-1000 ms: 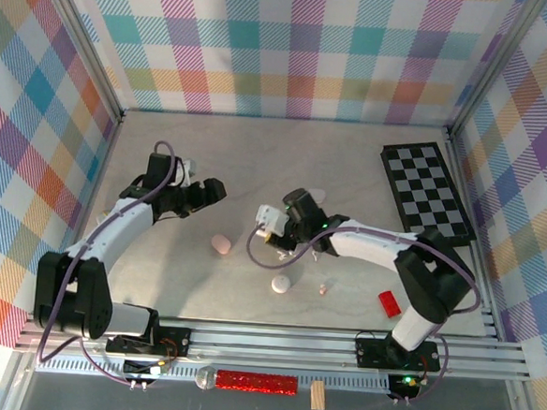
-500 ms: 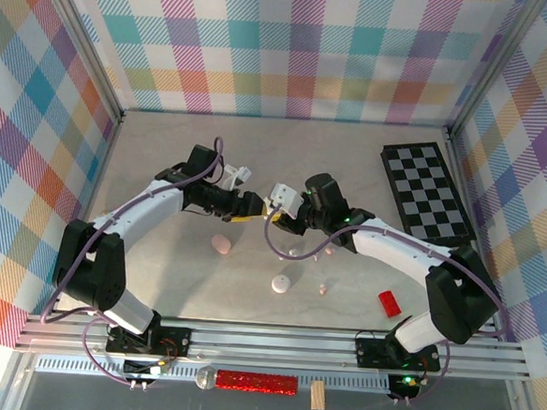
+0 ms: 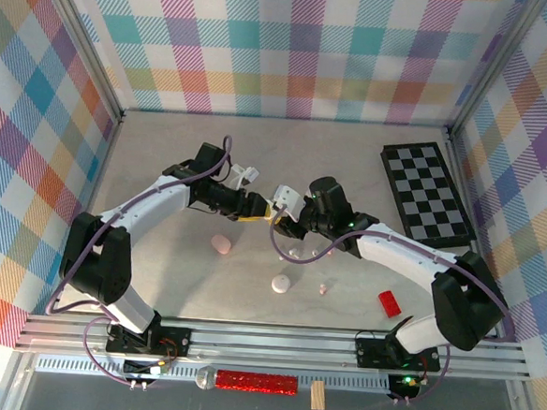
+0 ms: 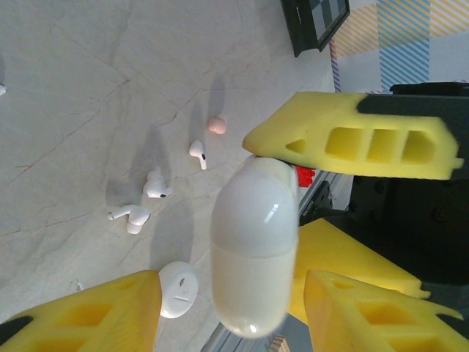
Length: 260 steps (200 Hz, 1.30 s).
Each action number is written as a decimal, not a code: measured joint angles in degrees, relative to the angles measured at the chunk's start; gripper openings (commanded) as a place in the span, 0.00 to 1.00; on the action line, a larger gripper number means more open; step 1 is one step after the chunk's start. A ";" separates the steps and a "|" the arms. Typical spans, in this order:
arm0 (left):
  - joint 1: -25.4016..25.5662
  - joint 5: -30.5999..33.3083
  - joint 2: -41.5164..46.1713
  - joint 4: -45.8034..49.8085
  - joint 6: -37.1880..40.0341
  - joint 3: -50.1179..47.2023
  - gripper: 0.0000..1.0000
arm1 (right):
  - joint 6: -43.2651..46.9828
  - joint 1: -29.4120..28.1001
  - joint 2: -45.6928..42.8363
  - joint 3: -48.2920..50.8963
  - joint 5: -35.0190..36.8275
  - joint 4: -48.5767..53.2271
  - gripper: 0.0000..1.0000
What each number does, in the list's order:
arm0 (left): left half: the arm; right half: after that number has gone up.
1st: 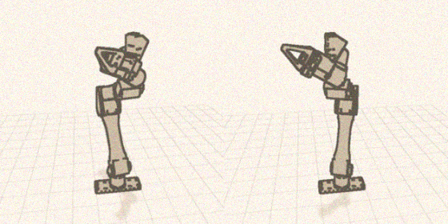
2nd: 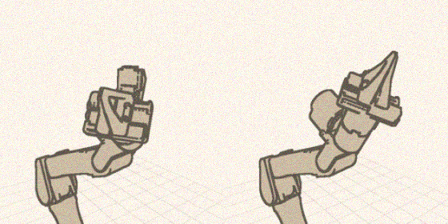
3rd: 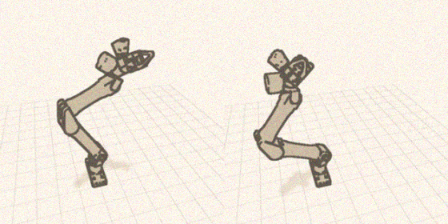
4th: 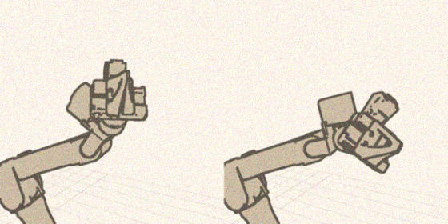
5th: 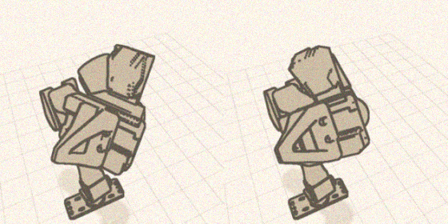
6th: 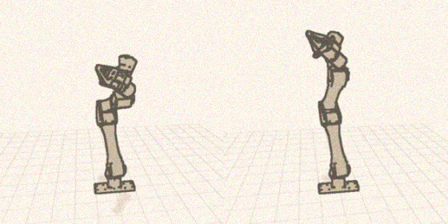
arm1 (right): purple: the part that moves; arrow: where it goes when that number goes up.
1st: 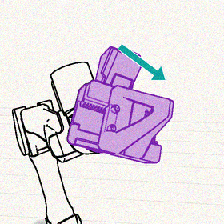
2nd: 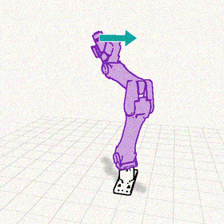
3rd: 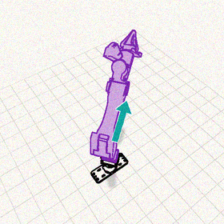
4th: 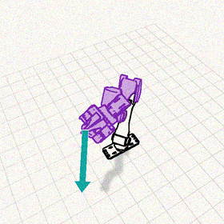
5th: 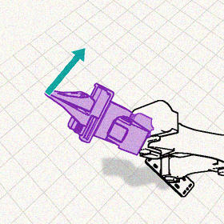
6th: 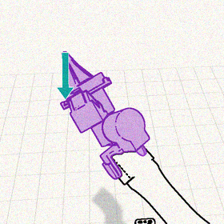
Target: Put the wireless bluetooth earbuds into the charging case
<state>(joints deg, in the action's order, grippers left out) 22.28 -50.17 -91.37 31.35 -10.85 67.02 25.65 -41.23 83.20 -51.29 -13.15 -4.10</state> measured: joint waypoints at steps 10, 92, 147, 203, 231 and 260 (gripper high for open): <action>0.04 -0.26 -0.13 -0.17 -0.09 0.04 0.46 | -0.22 0.00 -0.37 0.00 -0.07 -0.13 0.38; 0.37 -3.63 -0.20 -2.45 -1.51 0.33 0.14 | -0.83 0.37 -1.33 0.74 -0.68 -0.20 0.40; 0.46 -4.26 -0.09 -5.79 0.00 -0.17 0.15 | -1.31 0.42 -3.34 1.33 -0.68 -0.09 0.72; 0.55 -2.60 10.86 -30.34 5.11 -16.02 0.16 | -5.60 5.29 -13.49 3.48 -9.38 0.63 0.78; 1.29 -2.71 13.38 -45.03 9.09 -21.14 0.14 | -12.44 9.31 -16.63 3.52 -13.00 0.48 0.73; 3.28 -3.48 12.90 -54.71 14.88 -22.62 0.13 | -19.85 11.78 -16.94 2.93 -13.68 2.08 0.71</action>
<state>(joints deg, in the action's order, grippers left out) 25.56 -53.65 -78.48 -23.35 4.03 44.40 5.80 -29.45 66.26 -48.36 -26.83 -2.02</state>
